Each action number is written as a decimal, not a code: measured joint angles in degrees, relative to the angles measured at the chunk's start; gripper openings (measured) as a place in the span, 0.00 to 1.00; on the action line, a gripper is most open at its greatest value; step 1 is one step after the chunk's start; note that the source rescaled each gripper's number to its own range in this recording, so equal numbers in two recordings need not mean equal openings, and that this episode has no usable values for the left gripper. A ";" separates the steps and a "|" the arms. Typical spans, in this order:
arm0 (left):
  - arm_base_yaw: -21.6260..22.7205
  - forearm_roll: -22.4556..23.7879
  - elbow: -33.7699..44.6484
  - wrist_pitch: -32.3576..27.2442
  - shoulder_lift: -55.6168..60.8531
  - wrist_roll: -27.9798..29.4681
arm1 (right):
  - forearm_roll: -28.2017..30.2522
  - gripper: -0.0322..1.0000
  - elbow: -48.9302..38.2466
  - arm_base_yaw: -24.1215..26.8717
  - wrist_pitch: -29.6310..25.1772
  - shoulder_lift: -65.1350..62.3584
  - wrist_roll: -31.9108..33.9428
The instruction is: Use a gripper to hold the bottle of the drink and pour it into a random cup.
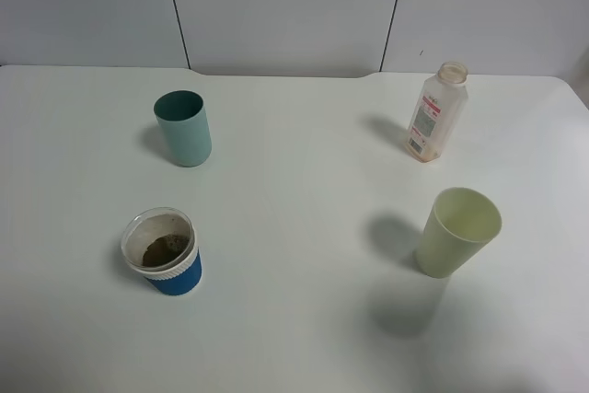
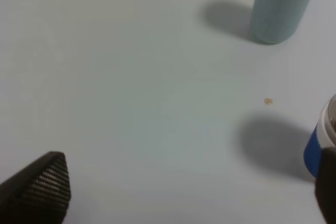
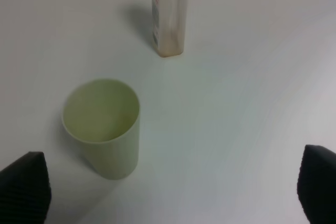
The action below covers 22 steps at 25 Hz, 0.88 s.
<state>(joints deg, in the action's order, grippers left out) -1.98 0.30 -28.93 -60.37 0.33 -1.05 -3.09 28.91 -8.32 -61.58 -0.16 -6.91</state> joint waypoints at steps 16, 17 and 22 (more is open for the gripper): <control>0.00 0.00 0.00 0.00 0.00 0.00 | 0.00 1.00 0.00 7.94 0.00 0.00 0.00; 0.00 0.00 0.00 0.00 0.00 0.00 | 0.00 1.00 0.00 8.01 0.00 0.00 0.00; 0.00 0.00 0.00 0.00 0.00 0.00 | 0.00 1.00 0.00 8.01 0.00 0.00 0.00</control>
<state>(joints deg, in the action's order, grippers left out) -1.98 0.30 -28.93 -60.37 0.33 -1.05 -3.09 28.91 -0.31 -61.58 -0.16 -6.91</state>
